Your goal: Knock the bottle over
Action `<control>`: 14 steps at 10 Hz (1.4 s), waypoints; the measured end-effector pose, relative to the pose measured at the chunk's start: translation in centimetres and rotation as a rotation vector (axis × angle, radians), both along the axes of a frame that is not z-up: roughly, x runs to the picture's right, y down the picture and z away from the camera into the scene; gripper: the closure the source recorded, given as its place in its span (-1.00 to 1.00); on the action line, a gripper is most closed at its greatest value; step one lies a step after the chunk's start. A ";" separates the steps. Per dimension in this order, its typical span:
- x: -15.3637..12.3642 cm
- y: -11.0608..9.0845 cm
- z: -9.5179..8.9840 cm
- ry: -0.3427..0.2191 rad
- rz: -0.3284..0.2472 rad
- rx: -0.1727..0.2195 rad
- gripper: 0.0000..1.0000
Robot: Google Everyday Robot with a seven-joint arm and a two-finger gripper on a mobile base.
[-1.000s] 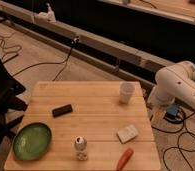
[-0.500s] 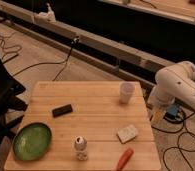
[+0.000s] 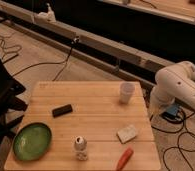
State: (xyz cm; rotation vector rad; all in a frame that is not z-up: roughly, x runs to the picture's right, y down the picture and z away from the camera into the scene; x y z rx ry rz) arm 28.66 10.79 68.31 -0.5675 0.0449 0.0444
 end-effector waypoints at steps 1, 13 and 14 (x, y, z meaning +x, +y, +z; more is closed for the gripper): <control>-1.2 0.0 0.0 -0.023 -0.019 0.005 1.00; -15.3 6.9 -3.4 -0.442 -0.156 -0.085 1.00; -15.5 7.3 -3.7 -0.455 -0.159 -0.088 1.00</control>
